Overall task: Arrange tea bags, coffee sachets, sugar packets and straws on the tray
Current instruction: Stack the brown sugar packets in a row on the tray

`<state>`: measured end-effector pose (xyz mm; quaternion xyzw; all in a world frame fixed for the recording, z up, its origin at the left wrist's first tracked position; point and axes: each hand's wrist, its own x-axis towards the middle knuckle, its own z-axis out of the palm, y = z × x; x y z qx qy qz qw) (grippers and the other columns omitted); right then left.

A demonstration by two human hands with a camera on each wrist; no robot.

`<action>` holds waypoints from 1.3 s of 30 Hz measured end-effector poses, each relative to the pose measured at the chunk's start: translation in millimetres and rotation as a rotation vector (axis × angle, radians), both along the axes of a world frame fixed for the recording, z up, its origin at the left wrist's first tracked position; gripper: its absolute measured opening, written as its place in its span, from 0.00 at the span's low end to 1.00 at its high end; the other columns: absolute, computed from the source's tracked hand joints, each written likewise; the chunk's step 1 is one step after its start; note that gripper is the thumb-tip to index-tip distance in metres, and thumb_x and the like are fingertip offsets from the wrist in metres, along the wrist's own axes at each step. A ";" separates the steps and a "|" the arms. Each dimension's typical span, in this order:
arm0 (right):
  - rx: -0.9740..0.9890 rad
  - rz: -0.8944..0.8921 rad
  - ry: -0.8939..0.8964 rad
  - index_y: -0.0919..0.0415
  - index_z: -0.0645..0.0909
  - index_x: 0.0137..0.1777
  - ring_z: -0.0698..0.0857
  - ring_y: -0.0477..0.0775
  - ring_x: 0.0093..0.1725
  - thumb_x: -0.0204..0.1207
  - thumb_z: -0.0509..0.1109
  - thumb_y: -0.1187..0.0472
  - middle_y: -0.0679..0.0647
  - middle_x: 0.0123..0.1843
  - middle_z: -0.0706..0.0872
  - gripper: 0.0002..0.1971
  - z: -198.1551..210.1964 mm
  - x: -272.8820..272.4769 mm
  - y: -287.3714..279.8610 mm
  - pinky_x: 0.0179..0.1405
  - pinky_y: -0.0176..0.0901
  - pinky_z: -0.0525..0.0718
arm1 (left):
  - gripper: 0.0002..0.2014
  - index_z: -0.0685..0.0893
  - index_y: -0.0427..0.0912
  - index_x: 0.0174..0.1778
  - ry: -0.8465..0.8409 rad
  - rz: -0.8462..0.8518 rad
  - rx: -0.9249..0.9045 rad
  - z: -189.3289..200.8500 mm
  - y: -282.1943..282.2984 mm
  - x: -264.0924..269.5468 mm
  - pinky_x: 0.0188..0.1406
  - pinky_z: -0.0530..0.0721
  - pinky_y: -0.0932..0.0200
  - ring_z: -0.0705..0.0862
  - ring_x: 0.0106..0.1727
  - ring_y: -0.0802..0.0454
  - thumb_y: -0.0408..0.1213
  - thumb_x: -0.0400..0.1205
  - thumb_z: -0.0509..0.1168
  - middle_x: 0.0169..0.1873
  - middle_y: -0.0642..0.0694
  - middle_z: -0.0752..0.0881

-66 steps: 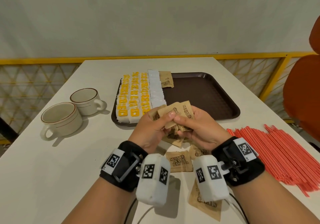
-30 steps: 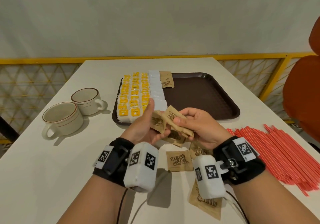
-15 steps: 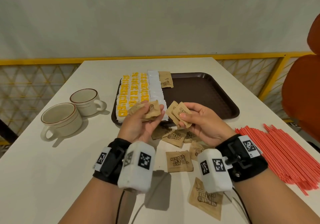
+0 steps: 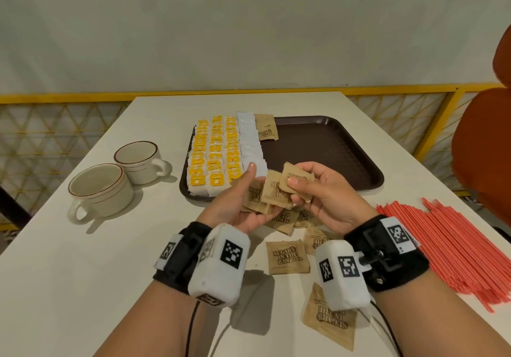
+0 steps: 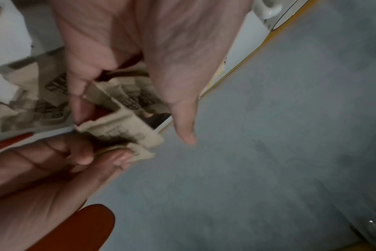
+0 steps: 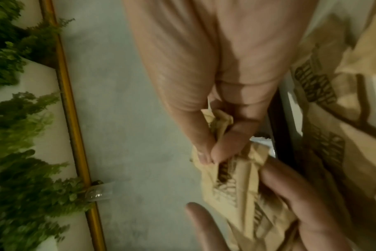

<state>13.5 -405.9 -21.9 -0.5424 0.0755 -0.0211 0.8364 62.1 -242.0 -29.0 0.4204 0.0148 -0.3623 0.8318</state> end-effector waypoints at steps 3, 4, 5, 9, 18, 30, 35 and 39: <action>-0.146 -0.032 0.008 0.66 0.79 0.49 0.82 0.45 0.24 0.70 0.74 0.74 0.59 0.38 0.88 0.10 -2.1 0.7 4.1 0.17 0.29 0.75 | 0.23 0.87 0.35 0.51 -0.051 -0.109 -0.003 1.7 -2.4 -7.1 0.56 0.85 0.49 0.88 0.51 0.41 0.52 0.79 0.60 0.49 0.33 0.89; -0.196 -0.040 0.009 0.66 0.80 0.48 0.79 0.45 0.22 0.67 0.76 0.72 0.59 0.37 0.88 0.11 -2.7 0.9 4.7 0.16 0.29 0.73 | 0.19 0.88 0.35 0.51 -0.069 -0.123 -0.012 1.5 -3.4 -8.7 0.56 0.84 0.49 0.88 0.50 0.41 0.48 0.78 0.63 0.49 0.33 0.89; -0.229 -0.044 0.005 0.65 0.80 0.47 0.77 0.45 0.22 0.64 0.77 0.69 0.58 0.36 0.89 0.13 -3.4 1.0 5.0 0.16 0.29 0.72 | 0.15 0.87 0.35 0.51 -0.077 -0.127 -0.031 1.5 -4.4 -9.6 0.54 0.85 0.51 0.88 0.49 0.41 0.42 0.77 0.65 0.48 0.33 0.88; -0.139 -0.064 0.009 0.67 0.81 0.55 0.86 0.55 0.39 0.75 0.70 0.67 0.63 0.48 0.88 0.10 -4.1 4.8 3.6 0.33 0.37 0.85 | 0.11 0.80 0.33 0.53 0.031 -0.008 -0.100 -2.9 -8.3 -4.9 0.38 0.88 0.57 0.87 0.45 0.40 0.19 0.80 0.58 0.46 0.31 0.86; -0.429 0.016 -0.044 0.64 0.80 0.50 0.87 0.62 0.48 0.71 0.76 0.71 0.68 0.48 0.87 0.10 19.6 7.5 12.3 0.54 0.56 0.84 | 0.24 0.79 0.34 0.65 0.221 0.071 -0.239 -2.4 -1.4 5.2 0.43 0.88 0.42 0.85 0.52 0.38 0.50 0.83 0.59 0.58 0.32 0.85; -1.650 0.505 -0.157 0.47 0.65 0.78 0.71 0.47 0.71 0.66 0.79 0.44 0.46 0.73 0.73 0.41 48.5 30.2 33.5 0.72 0.50 0.71 | 0.38 0.81 0.35 0.64 0.217 0.021 -0.253 8.2 4.6 4.5 0.43 0.87 0.41 0.86 0.53 0.36 0.68 0.76 0.57 0.55 0.31 0.85; -1.722 0.577 -0.202 0.49 0.74 0.66 0.77 0.47 0.60 0.66 0.80 0.52 0.44 0.58 0.79 0.29 58.2 34.1 38.2 0.64 0.51 0.74 | 0.40 0.85 0.41 0.51 0.126 -0.027 0.034 7.4 0.3 2.9 0.54 0.81 0.40 0.86 0.48 0.37 0.75 0.74 0.47 0.44 0.36 0.89; -1.833 0.665 -0.204 0.46 0.70 0.59 0.75 0.48 0.55 0.66 0.78 0.49 0.43 0.52 0.76 0.25 53.0 35.6 44.0 0.58 0.50 0.72 | 0.39 0.85 0.42 0.49 0.122 -0.031 0.082 9.1 -2.7 1.4 0.50 0.80 0.40 0.85 0.44 0.38 0.75 0.74 0.46 0.36 0.37 0.90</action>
